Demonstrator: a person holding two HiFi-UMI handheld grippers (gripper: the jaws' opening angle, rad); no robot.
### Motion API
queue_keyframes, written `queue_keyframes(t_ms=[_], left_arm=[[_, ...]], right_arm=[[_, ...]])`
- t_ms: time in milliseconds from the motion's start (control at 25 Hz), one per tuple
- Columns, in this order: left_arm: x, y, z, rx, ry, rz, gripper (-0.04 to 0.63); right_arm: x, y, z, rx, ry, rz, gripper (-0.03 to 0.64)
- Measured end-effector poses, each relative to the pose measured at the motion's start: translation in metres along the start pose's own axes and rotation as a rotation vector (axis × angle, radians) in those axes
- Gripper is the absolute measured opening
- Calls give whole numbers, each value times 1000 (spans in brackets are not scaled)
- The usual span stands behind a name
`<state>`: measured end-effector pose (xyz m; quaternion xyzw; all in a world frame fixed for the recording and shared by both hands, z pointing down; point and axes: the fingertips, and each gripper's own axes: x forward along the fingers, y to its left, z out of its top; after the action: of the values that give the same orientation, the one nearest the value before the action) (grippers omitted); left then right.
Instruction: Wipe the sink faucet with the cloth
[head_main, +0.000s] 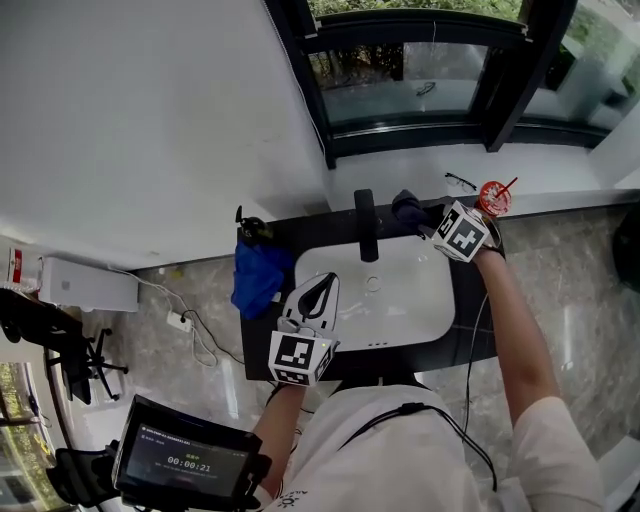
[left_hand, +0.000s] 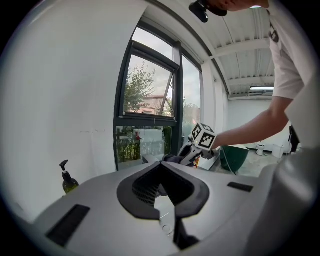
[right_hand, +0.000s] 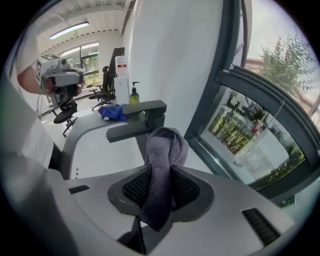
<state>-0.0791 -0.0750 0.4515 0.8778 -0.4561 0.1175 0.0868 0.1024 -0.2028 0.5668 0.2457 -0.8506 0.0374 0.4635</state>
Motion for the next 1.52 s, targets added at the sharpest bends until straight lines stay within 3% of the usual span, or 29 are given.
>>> queue_keyframes(t_ms=[120, 400, 640, 880, 1240, 1520], left_arm=[[-2, 1, -3, -5, 7, 11, -6], [-6, 6, -7, -21, 20, 44, -7], [-14, 13, -14, -31, 32, 68, -6], [-13, 13, -15, -25, 36, 59, -6], [-6, 4, -5, -19, 22, 28, -6], [-4, 2, -4, -22, 24, 17, -6]], right_arm=[[30, 0, -11, 75, 54, -34, 110], [87, 22, -21, 236, 154, -12, 110], [106, 38, -19, 203, 182, 44, 110], [96, 47, 5, 260, 6, 131, 110], [46, 38, 38, 314, -253, 185, 110], [13, 25, 61, 329, -387, 180, 110]])
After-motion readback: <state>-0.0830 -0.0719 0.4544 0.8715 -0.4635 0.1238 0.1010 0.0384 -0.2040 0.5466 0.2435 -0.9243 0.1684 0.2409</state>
